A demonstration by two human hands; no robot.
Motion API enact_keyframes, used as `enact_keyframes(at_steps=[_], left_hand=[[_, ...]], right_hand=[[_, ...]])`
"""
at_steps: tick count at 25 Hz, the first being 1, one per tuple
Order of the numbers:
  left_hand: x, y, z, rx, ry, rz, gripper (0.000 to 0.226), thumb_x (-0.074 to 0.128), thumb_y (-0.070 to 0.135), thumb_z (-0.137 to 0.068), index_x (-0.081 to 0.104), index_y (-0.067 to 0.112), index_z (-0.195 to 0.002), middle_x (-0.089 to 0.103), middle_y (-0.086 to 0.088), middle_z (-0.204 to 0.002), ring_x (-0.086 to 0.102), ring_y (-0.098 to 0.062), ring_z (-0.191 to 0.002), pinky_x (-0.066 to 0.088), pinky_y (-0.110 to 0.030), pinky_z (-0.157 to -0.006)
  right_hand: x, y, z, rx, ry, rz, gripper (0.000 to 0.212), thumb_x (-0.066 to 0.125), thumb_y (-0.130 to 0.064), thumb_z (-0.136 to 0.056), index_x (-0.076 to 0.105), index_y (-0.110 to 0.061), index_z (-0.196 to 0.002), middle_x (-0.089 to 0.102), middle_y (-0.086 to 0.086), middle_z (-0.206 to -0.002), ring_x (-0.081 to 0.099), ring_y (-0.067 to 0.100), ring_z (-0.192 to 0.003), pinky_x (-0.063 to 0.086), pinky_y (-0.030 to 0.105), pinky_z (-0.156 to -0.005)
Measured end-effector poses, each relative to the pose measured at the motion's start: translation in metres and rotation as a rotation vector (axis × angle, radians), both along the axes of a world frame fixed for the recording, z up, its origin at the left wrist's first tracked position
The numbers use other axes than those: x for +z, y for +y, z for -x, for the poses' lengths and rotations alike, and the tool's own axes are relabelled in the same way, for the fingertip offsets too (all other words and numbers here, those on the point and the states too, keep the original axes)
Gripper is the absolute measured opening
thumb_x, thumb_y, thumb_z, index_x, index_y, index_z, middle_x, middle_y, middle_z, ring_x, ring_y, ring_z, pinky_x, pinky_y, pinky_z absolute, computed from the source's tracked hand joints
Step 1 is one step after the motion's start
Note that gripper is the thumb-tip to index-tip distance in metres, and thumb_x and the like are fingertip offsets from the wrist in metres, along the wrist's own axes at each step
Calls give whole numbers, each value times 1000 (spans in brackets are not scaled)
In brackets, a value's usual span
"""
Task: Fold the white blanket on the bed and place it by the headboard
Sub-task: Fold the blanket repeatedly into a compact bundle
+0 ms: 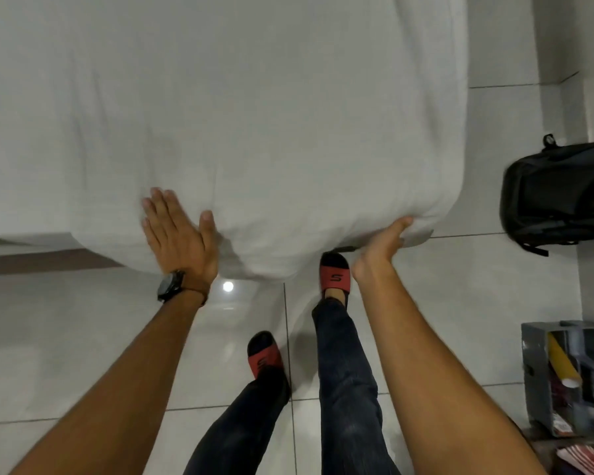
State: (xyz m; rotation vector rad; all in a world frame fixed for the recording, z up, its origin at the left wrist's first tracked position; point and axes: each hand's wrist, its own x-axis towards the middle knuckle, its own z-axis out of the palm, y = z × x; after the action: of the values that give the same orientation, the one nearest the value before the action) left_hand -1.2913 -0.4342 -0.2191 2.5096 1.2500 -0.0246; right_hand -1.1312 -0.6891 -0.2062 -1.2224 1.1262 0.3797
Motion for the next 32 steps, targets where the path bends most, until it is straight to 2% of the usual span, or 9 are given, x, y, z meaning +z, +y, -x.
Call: enact_keyframes(at_steps=[4,7,9,12,16,23,27,30,32], left_hand=[[-4,-20,-3,474,-294,205,83,31,53,-109,-2,1,-165,-7,-21,-174,-5,-33,-162,-4,-43,-129],[-4,-25,-23,1112,-620,774,102,34,78,-96,-9,17,-167,-4,-7,-176,4,-28,-162,3,-47,-131],[-19,-27,-29,1283,-729,1102,119,31,100,-74,-2,34,-167,5,2,-176,13,-28,-161,10,-56,-129],[-57,-24,-28,1356,-1055,1333,113,28,102,-73,22,37,-165,27,-2,-171,29,-33,-155,20,-64,-125],[-88,-18,-5,1307,-1199,1547,107,45,99,-70,42,38,-157,48,-4,-159,49,-40,-141,34,-75,-111],[-39,-32,60,1228,-1315,1475,61,64,63,-94,67,22,-140,72,-7,-134,70,-32,-122,49,-54,-112],[7,-55,83,1250,-1391,1454,60,71,60,-90,68,25,-138,72,-5,-135,69,-30,-124,52,-52,-108],[43,-52,90,1230,-1408,1482,57,76,51,-91,68,22,-139,72,-6,-135,68,-31,-125,53,-53,-106],[64,-45,95,1216,-1390,1486,57,78,49,-90,68,22,-139,72,-6,-135,69,-31,-124,52,-54,-108]], right_hand=[[-12,45,26,-116,-25,-445,91,31,-91,-91,46,-33,-160,57,7,-154,56,35,-138,41,58,-122],[-37,49,44,-111,-24,-545,84,44,-88,-92,60,-31,-151,65,10,-150,61,36,-135,45,61,-119],[-57,52,50,-101,-56,-597,78,56,-85,-89,68,-30,-143,71,8,-142,64,35,-134,48,60,-116],[-82,53,58,-114,-88,-574,79,64,-86,-83,71,-31,-140,75,4,-136,68,32,-129,51,56,-114],[-84,52,69,-144,-100,-647,75,74,-77,-82,74,-27,-137,76,5,-135,68,32,-130,50,57,-115],[-50,20,97,-182,-138,-706,54,77,-42,-98,67,-16,-145,68,12,-146,64,36,-135,47,54,-119],[-9,5,141,-183,-107,-611,48,77,-37,-98,71,-13,-139,74,10,-137,72,29,-126,58,46,-108],[30,0,145,-228,-148,-589,45,76,-30,-100,69,-12,-140,75,13,-135,71,31,-126,54,49,-112],[55,-9,136,-248,-190,-562,42,75,-31,-100,71,-12,-137,77,13,-129,77,31,-115,63,47,-98]])
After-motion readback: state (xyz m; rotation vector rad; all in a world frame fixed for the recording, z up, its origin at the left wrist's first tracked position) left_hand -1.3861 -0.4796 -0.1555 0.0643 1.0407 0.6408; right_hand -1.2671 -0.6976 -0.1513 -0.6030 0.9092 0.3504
